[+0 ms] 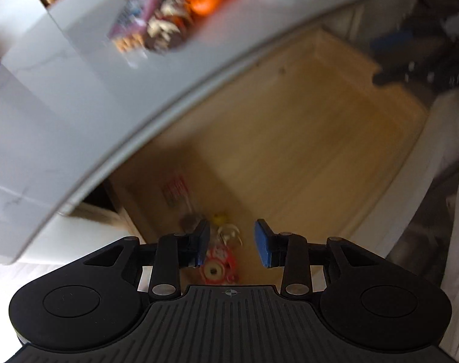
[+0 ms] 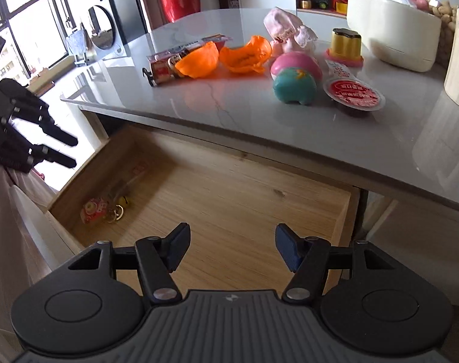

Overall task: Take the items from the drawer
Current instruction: 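Reach both tools back down into the open drawer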

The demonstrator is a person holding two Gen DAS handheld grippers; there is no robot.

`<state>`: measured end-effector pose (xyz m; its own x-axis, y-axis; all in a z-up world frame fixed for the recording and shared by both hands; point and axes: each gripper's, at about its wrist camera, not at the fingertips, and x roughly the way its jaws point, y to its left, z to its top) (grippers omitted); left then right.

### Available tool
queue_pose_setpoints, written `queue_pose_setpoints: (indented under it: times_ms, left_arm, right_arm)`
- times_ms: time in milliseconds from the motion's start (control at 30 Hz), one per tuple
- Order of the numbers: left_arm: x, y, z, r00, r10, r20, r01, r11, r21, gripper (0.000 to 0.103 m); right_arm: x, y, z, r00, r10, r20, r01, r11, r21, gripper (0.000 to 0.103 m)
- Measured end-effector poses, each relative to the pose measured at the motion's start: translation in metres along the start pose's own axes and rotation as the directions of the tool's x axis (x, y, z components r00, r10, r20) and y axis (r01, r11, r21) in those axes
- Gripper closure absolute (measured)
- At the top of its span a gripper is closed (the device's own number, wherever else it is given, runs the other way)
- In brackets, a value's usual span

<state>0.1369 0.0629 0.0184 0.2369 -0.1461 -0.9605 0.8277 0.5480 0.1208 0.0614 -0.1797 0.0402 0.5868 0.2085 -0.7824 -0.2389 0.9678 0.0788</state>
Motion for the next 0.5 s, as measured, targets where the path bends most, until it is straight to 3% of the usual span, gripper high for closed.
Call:
queue_pose_setpoints:
  times_ms: [133, 233, 500]
  left_arm:
    - [0.047, -0.003, 0.007, 0.988, 0.009, -0.157, -0.005, 1.000, 0.022, 0.066]
    - [0.072, -0.005, 0.016, 0.969, 0.058, -0.238, -0.039, 0.996, 0.082, 0.067]
    - [0.107, -0.003, 0.014, 0.922, 0.068, -0.381, -0.019, 0.991, 0.130, 0.065]
  right_arm:
    - [-0.005, 0.001, -0.005, 1.000, -0.015, 0.017, 0.015, 1.000, 0.004, 0.040]
    - [-0.008, 0.002, -0.009, 1.000, -0.017, 0.026, 0.017, 1.000, 0.003, 0.040]
    - [-0.007, 0.006, -0.012, 1.000, -0.024, 0.020, 0.024, 0.999, -0.028, 0.040]
